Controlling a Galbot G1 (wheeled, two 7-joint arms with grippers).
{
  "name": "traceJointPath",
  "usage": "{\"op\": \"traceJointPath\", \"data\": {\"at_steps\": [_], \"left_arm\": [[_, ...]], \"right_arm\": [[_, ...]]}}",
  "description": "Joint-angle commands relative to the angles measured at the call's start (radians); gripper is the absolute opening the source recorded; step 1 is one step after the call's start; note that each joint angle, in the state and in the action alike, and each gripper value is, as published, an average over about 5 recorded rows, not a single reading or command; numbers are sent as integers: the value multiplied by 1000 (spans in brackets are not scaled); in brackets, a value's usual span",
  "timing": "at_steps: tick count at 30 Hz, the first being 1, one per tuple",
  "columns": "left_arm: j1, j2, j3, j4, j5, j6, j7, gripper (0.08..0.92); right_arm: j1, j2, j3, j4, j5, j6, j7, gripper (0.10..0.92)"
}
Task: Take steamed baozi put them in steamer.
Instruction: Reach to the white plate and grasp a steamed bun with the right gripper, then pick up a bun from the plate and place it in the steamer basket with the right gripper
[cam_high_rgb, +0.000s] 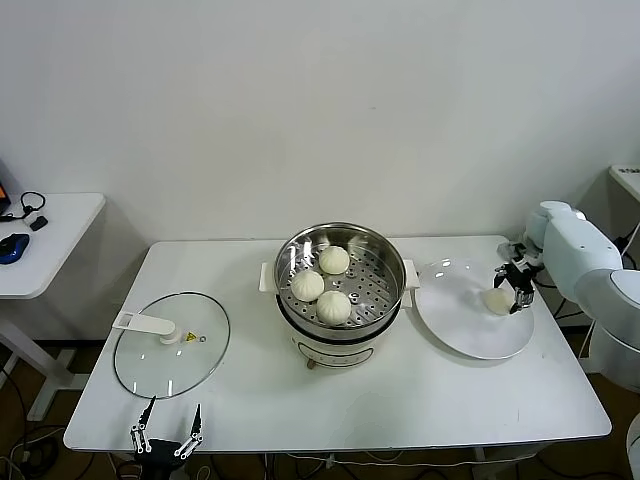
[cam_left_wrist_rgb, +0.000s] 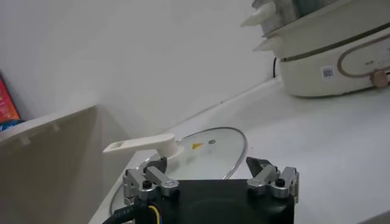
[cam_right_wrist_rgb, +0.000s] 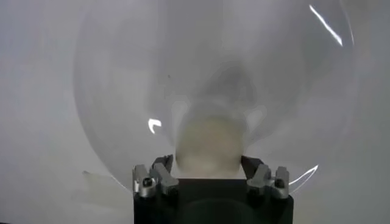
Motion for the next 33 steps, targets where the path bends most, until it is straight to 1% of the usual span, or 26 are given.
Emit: {"op": "traceJointPath", "data": {"at_steps": [1,8,11,13,15,20,26,33], "left_arm": [[-1,-2,1,1,1,-1,-1,823],[0,-2,0,1,1,-2,-1,823],[1,-2,-1,0,0,-1,-1,823],[0,-1,0,-1,0,0,-1,823],[-2,0,2,0,0,1,-1,823],[-8,1,5,2,-1,2,-1,823],[-12,0,13,-1,4,4,0,823],[-15,3,18,-9,7,8,1,823]], "right_arm": [[-7,11,34,-27,-30,17,8,696],[26,-6,23,14,-39,32,4,638],[70,-38,-32,87,10,26,-9,622],[115,-77,-114,177,91,0,-18,616],[178,-129,-229,299,194,-56,-19,616],[392,-232,-568,654,476,-202,34,619],[611,-264,-775,903,655,-304,115,619],[862,-236,-972,1161,880,-452,208,624]]}}
